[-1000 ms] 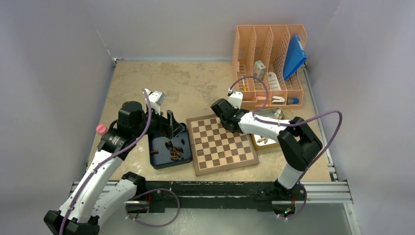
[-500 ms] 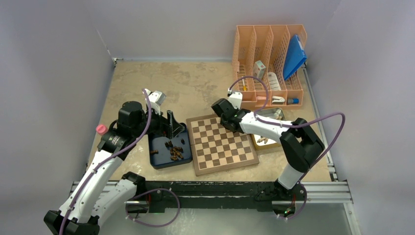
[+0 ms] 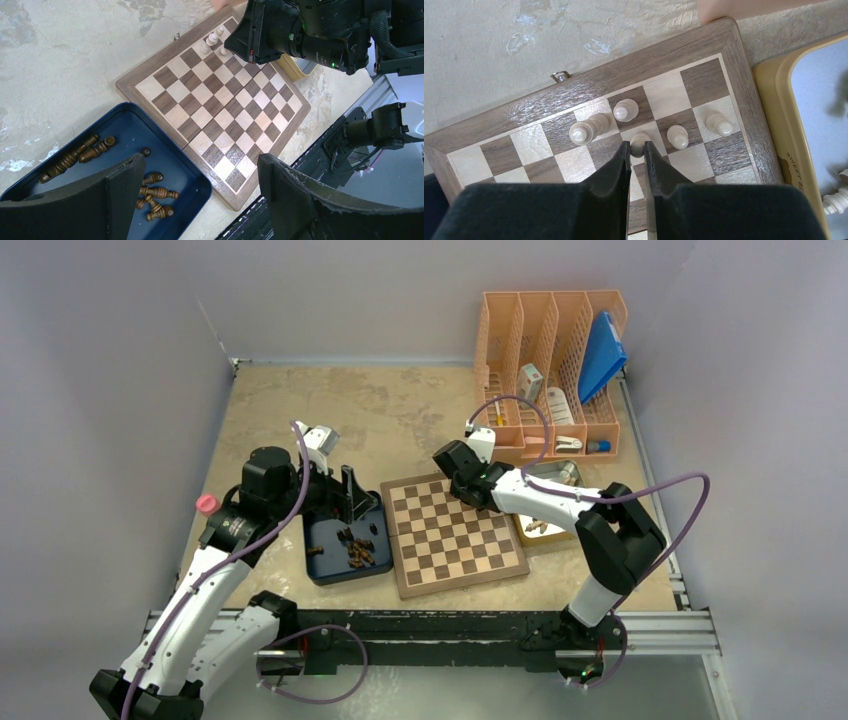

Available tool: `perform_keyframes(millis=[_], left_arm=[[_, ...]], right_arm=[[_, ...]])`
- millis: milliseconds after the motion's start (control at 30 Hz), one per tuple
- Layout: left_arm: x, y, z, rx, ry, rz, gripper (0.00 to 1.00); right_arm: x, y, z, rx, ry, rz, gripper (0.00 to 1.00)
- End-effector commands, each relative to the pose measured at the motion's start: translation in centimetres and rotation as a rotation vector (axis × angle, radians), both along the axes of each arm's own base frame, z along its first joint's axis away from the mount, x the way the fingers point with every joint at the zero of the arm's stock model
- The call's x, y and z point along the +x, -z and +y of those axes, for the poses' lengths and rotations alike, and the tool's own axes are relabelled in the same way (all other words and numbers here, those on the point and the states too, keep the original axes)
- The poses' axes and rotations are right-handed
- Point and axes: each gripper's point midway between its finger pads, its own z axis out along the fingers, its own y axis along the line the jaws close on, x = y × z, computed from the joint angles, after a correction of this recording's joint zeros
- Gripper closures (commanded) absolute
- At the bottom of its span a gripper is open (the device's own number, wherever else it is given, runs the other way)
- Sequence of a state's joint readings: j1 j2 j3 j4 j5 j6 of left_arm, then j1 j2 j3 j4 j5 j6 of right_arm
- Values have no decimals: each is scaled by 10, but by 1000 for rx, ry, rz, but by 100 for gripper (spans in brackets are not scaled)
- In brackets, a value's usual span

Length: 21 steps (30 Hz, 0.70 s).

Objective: Set up the chess pieces on the board
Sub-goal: Place the chess piece on the chessboard.

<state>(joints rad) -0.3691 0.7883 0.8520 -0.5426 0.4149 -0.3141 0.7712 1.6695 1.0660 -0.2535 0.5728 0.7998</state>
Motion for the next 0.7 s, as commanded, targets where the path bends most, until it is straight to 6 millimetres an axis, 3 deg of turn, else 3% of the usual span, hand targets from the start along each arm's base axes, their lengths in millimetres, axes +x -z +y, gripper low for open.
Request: perform_keyframes(millis=[0, 667], left_arm=[[1, -2, -4, -15, 13, -14, 17], [1, -1, -3, -11, 7, -11, 17]], right_arm=[[6, -16, 2, 17, 13, -27, 85], [1, -1, 4, 10, 3, 15, 78]])
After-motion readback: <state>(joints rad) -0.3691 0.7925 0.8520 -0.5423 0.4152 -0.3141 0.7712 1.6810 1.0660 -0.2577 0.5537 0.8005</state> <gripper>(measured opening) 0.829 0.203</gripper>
